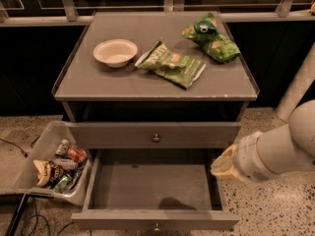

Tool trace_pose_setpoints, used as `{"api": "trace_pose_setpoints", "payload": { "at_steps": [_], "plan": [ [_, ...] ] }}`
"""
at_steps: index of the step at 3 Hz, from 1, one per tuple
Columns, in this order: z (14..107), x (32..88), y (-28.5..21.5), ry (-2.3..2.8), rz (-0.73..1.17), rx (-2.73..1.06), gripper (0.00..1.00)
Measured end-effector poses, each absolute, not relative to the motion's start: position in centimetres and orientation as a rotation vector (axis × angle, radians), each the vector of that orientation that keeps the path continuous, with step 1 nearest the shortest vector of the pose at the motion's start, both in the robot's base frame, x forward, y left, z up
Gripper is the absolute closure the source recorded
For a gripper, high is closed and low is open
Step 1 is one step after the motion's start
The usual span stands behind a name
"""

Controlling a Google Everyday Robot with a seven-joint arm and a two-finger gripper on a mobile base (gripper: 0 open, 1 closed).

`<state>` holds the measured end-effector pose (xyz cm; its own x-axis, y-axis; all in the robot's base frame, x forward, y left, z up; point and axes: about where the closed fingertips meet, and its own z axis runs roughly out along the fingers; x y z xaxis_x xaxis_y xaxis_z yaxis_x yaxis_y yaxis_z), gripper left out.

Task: Close middle drawer

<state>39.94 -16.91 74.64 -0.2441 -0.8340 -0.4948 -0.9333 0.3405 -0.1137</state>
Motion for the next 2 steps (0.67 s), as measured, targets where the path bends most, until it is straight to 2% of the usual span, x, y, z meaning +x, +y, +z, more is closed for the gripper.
{"api": "trace_pose_setpoints", "payload": {
  "at_steps": [2],
  "plan": [
    [65.1, 40.7, -17.2, 2.162, 0.282, -1.510, 1.00]
  ]
}}
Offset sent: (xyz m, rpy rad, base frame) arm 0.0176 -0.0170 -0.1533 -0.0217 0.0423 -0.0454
